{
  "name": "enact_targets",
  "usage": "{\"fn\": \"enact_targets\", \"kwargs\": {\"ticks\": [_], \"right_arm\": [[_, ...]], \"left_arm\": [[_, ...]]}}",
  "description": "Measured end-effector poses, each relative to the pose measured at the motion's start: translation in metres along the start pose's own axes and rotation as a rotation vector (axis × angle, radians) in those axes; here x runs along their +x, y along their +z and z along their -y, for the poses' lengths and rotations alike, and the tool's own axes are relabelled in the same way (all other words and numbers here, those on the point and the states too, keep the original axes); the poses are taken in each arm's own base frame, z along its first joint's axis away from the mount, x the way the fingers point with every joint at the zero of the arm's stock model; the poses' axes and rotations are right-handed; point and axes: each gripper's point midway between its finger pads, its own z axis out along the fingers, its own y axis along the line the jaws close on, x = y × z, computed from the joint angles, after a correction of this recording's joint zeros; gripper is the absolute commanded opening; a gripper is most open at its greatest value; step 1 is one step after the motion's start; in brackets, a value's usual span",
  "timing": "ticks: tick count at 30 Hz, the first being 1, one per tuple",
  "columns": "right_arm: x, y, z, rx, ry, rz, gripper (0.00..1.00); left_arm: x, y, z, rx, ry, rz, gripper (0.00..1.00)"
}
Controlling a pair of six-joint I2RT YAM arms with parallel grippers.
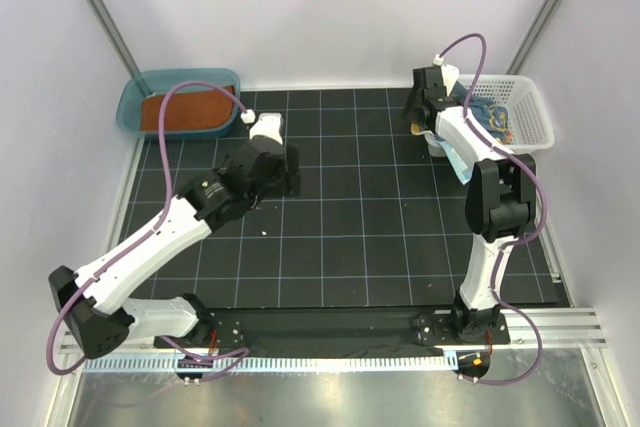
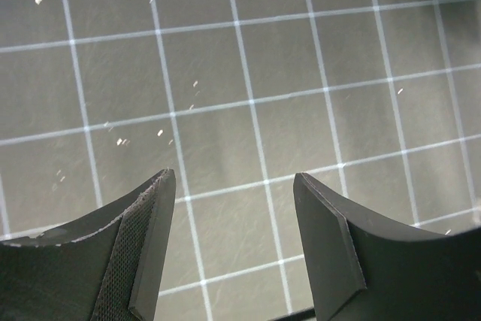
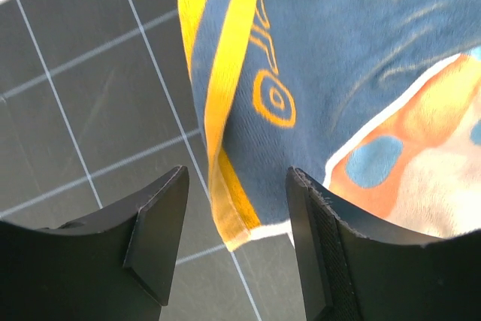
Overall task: Fold and stack the towels
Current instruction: Grab crumpled towel
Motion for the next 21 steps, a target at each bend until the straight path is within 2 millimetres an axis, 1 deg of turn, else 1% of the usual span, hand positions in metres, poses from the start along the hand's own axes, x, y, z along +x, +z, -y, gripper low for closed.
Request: {"fn": "enact_targets", "kwargs": {"ticks": [3, 4, 6, 12, 15, 18, 19, 21], "right_arm": [[-0.009, 0.001, -0.003, 0.002, 0.006, 0.019, 0.59], [-0.012, 0.001, -0.004, 0.005, 0.007, 0.024, 0.57], [-0.015, 0.004, -0.005, 0.01, 0.008, 0.03, 0.56], [-0.012, 0.016, -0.005, 0.034, -0.013, 0.014, 0.55], [-0.011, 0.022, -0.005, 0.05, -0.032, 0.007, 0.5], [-0.013, 0.023, -0.003, 0.06, -0.04, 0.006, 0.45], [-0.014, 0.022, -0.003, 0.062, -0.044, 0.006, 0.38], [-0.018, 0.022, -0.005, 0.06, -0.05, 0.01, 0.31]], "left_arm": [[0.012, -0.008, -0.012, -0.018, 0.02, -0.018, 0.68], [0.015, -0.009, -0.016, -0.023, 0.031, -0.026, 0.68], [0.022, -0.01, -0.021, -0.034, 0.047, -0.039, 0.68], [0.033, -0.009, -0.031, -0.062, 0.088, -0.062, 0.68], [0.035, -0.008, -0.032, -0.065, 0.094, -0.067, 0.68], [0.037, -0.008, -0.033, -0.067, 0.099, -0.071, 0.68], [0.037, -0.008, -0.033, -0.067, 0.101, -0.072, 0.68], [0.039, -0.007, -0.034, -0.069, 0.105, -0.076, 0.68]]}}
